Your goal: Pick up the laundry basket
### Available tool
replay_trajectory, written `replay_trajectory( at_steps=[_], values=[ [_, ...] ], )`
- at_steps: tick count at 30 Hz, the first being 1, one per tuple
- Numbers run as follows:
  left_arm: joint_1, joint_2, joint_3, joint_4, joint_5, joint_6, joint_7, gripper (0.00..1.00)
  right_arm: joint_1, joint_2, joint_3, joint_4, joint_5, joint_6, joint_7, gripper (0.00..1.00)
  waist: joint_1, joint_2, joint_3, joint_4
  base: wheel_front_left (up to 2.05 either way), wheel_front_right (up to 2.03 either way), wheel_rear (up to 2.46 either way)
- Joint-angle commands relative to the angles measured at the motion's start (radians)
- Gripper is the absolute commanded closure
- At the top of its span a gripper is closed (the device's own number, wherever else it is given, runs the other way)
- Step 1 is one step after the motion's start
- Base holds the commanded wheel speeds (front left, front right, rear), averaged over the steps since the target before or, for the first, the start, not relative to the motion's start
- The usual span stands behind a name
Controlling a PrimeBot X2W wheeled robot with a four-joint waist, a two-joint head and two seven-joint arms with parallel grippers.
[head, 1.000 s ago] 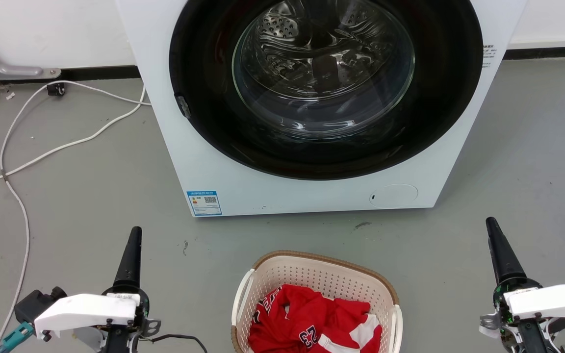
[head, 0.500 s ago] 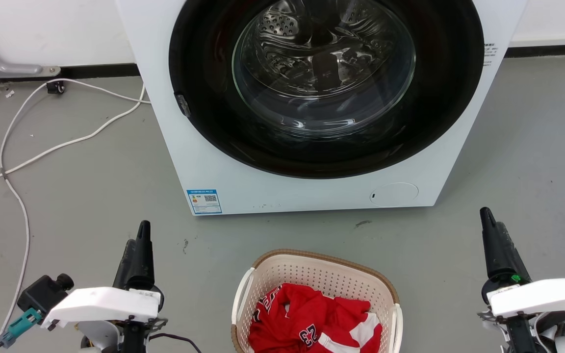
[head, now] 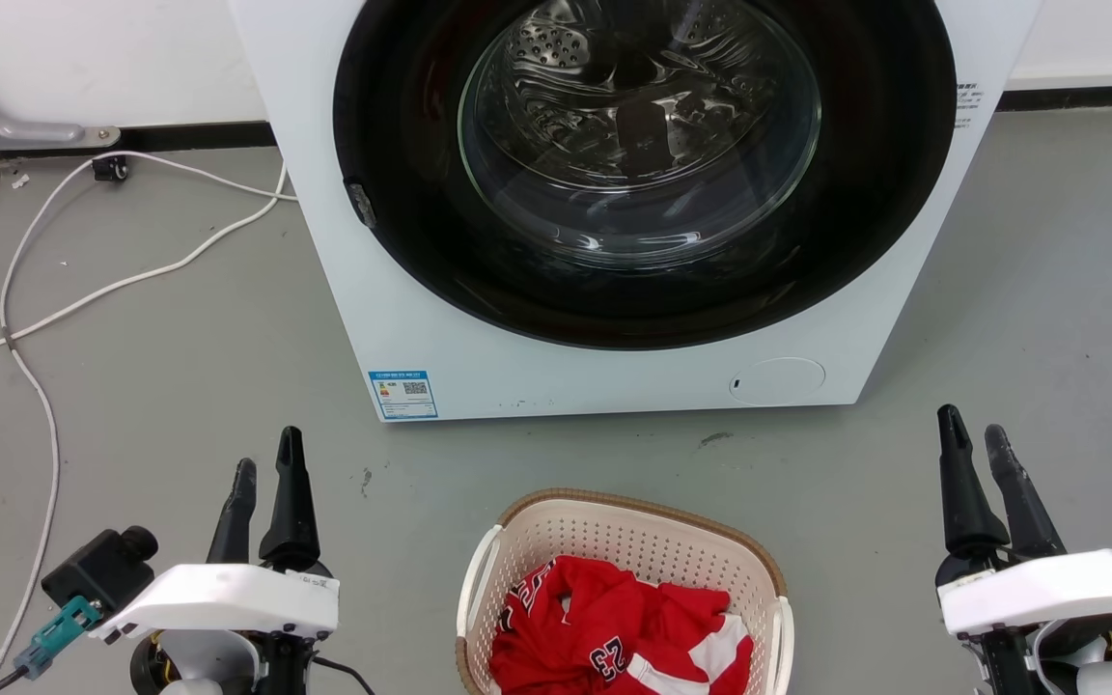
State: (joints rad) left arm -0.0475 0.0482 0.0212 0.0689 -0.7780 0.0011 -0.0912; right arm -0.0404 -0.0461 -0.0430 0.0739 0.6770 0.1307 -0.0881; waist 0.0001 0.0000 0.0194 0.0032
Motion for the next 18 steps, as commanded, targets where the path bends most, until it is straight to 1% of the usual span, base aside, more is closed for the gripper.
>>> replay_trajectory(
  at_steps=[1, 8, 18],
  values=[
    [-0.003, 0.004, -0.003, -0.021, 0.038, 0.005, -0.010, 0.00, -0.006, -0.004, 0.003, -0.021, -0.041, 0.000, -0.011, 0.00, 0.0000, 0.0000, 0.000, 0.000, 0.00, 0.00, 0.00],
    [0.004, 0.004, -0.015, -0.035, 0.148, 0.019, -0.033, 0.00, 0.001, -0.004, 0.007, -0.035, -0.149, 0.000, -0.034, 0.00, 0.0000, 0.0000, 0.003, 0.000, 0.00, 0.00, 0.00],
    [0.013, 0.004, -0.030, -0.046, 0.259, 0.034, -0.058, 0.00, 0.010, -0.005, 0.016, -0.044, -0.262, 0.000, -0.059, 0.00, 0.0000, 0.0000, 0.004, 0.001, 0.00, 0.00, 0.00]
  ],
)
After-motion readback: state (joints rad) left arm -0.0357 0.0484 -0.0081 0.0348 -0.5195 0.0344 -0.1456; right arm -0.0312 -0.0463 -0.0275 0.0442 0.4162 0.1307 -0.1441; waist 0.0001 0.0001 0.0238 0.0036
